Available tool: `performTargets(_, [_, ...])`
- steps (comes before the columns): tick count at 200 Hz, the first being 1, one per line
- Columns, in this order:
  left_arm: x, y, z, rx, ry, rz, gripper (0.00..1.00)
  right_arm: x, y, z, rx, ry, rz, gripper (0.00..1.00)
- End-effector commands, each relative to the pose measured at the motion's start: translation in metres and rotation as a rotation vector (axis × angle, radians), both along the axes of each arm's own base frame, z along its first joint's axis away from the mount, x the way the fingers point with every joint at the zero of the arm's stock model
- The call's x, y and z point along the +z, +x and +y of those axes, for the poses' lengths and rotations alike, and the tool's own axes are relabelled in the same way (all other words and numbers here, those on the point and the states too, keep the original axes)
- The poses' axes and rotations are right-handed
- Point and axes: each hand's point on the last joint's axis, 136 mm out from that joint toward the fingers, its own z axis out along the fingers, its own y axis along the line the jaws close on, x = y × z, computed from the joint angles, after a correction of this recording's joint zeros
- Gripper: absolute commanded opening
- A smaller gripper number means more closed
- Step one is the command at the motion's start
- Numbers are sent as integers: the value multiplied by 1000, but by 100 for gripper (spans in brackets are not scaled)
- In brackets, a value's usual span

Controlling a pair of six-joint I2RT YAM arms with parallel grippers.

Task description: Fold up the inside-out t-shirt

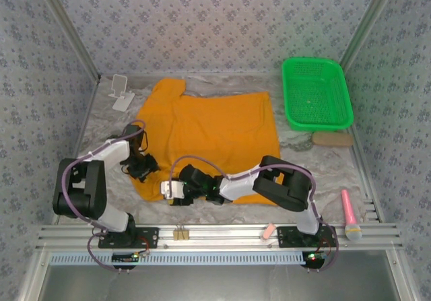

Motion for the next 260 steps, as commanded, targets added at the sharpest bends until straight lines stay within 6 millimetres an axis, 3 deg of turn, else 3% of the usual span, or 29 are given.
performTargets(1, [-8,13,2,-19,12,-20,36,-23,-5,-7,71,-100,-69,47])
performTargets(10, [-8,16,3,-21,15,-21,36,-24,2,-8,54,-113,-99,42])
performTargets(22, [-6,19,2,-25,14,-20,36,-20,8,-7,43,-120,-120,24])
performTargets(41, [1,23,2,-40,14,-39,36,4,16,-2,17,-72,-100,0])
performTargets(75, [17,21,6,-50,36,-56,36,74,16,7,54,117,11,0])
performTargets(100, [34,16,5,-66,25,-76,37,102,26,11,88,199,170,0])
performTargets(115, [51,11,5,-68,22,-105,37,101,40,14,78,208,206,0])
performTargets(124, [61,7,6,-54,20,-125,38,90,48,12,53,188,213,0])
performTargets(131, [69,4,6,-38,17,-143,38,98,60,19,36,208,191,0])
performTargets(151, [78,-16,3,3,-2,-160,39,87,81,20,-7,194,192,0])
performTargets(183, [59,-37,-6,83,-68,-173,41,79,105,27,-59,240,290,0])
performTargets(205, [43,-39,-4,105,-55,-142,41,57,127,30,-157,208,314,20])
performTargets(215, [38,-39,-1,107,-34,-131,41,51,141,27,-240,201,311,22])
performTargets(231, [33,-38,0,104,-25,-118,41,57,157,16,-340,223,299,25])
performTargets(260, [29,-33,5,95,-1,-111,41,80,151,-9,-377,237,263,30])
